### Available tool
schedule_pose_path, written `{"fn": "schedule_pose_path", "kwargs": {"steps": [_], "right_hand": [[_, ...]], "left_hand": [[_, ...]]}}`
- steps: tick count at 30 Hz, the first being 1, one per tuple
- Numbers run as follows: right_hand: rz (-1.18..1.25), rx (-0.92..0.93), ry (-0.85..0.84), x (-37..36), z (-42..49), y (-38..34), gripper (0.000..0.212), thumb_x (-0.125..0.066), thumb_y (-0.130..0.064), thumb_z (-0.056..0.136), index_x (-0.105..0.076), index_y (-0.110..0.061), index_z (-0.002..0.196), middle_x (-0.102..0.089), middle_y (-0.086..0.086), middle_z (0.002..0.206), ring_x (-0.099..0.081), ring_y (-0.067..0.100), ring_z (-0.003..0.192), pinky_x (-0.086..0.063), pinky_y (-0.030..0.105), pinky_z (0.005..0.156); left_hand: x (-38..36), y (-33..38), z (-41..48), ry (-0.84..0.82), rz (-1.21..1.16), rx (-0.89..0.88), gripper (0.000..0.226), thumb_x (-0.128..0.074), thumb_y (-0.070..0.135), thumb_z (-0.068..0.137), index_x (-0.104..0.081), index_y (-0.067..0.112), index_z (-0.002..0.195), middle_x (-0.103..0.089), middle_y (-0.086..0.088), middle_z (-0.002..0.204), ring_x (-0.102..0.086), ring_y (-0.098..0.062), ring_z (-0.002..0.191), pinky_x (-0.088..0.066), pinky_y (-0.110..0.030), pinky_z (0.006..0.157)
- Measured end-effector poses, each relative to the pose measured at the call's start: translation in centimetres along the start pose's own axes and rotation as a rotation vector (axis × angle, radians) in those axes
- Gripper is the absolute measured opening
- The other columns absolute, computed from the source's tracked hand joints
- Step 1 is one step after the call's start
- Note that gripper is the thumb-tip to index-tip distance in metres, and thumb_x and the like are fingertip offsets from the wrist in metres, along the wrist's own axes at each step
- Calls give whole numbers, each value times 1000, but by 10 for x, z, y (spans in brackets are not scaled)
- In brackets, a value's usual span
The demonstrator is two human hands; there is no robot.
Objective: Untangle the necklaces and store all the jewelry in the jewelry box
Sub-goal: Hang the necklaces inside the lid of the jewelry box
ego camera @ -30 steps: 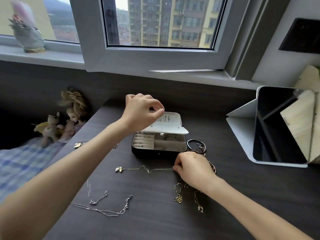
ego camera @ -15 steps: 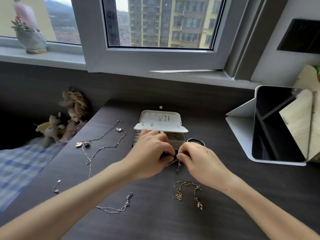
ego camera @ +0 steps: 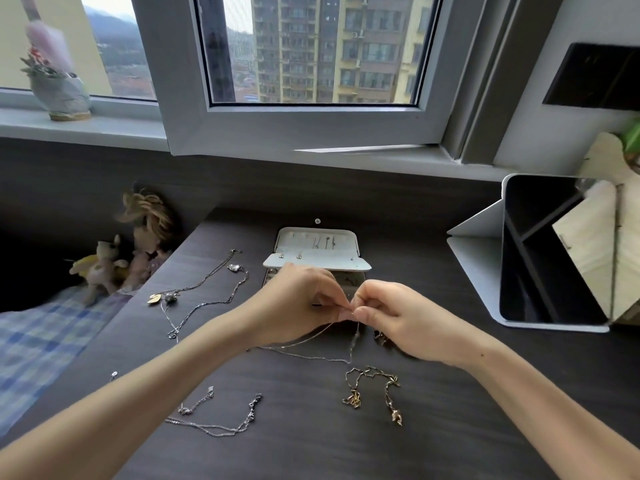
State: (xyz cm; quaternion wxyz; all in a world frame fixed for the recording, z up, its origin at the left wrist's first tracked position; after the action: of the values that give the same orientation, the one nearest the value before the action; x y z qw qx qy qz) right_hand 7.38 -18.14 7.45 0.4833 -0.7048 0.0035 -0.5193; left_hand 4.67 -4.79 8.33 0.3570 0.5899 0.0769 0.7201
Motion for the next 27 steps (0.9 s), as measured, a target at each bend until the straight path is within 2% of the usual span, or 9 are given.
{"fn": "schedule_pose_path", "kwargs": {"steps": [2, 5, 9, 13, 17, 19, 22, 25, 27], "right_hand": [[180, -10, -2, -3, 0, -1, 18, -50, -10, 96, -53, -19, 81, -65, -8, 83, -56, -1, 74, -44, 14, 71], [536, -38, 0, -10, -1, -3, 17, -42, -3, 98, -49, -9, 84, -66, 4, 75, -64, 15, 76, -52, 24, 76], [839, -44, -23, -22, -2, -1, 9, -45, -6, 97, -48, -4, 88, -54, 0, 60, -55, 17, 59, -50, 34, 74], [728, 7, 44, -17, -1, -3, 9, -54, -6, 92, -62, -3, 89, -53, -1, 59, -51, 17, 61, -48, 20, 64], [721, 82, 133, 8, 5, -23, 15, -63, -20, 81, -67, -5, 83, -56, 3, 60, -53, 16, 59, -51, 25, 67], [759, 126, 116, 24, 12, -41, 22, -63, -25, 75, -67, -6, 84, -57, 3, 60, -55, 15, 59, -53, 28, 70], [791, 167, 70, 47, 25, -70, 18, -61, -22, 78, -67, -6, 83, -56, 2, 60, -55, 15, 58, -53, 26, 68], [749, 156, 64, 68, 38, -89, 13, -58, -13, 89, -67, -6, 84, -54, 0, 57, -53, 13, 55, -51, 27, 63], [686, 135, 88, 83, 44, -97, 13, -58, -12, 90, -68, -6, 84, -53, 0, 57, -51, 13, 54, -49, 27, 57]], "left_hand": [[4, 5, 2, -38, -27, 31, 4, -72, 15, 82, -72, 18, 80, -61, 13, 75, -53, 4, 69, -40, -12, 67], [7, 9, 3, -93, -43, 133, 24, -63, 12, 88, -57, 30, 72, -56, 15, 69, -50, 4, 67, -37, -13, 62], [15, 7, 0, -43, -467, 323, 22, -52, 2, 92, -55, 13, 74, -61, 2, 67, -55, -8, 67, -46, -20, 70], [29, -2, -5, 51, -594, 353, 21, -49, -1, 93, -54, 8, 75, -57, -3, 63, -54, -17, 64, -49, -26, 70], [38, -7, -9, 4, -600, 287, 15, -53, -1, 92, -57, 4, 79, -59, -8, 69, -56, -17, 68, -46, -17, 66], [43, -6, -9, -21, -597, 242, 8, -60, 7, 89, -61, 4, 82, -64, -9, 76, -59, -15, 76, -46, -15, 70], [59, -12, -4, 26, -578, 233, 16, -65, 21, 79, -67, 8, 88, -68, -5, 87, -62, -9, 83, -47, -15, 75], [76, -34, 13, 160, -469, 283, 6, -64, 17, 87, -69, 14, 87, -68, -1, 86, -58, -9, 82, -42, -11, 69], [79, -61, 30, 231, -239, 370, 10, -60, 13, 91, -67, 17, 86, -67, 2, 88, -60, -11, 85, -43, -11, 67]]}}
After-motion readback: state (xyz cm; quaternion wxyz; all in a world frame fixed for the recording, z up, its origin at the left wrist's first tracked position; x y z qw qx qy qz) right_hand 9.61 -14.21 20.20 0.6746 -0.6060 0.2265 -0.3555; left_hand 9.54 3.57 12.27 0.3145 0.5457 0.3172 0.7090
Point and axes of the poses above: each hand's wrist, its own z-axis towards the middle knuckle, its own x-axis out of the back of the hand, y = z × x, the point moved 5 cm from there along z, towards the middle knuckle
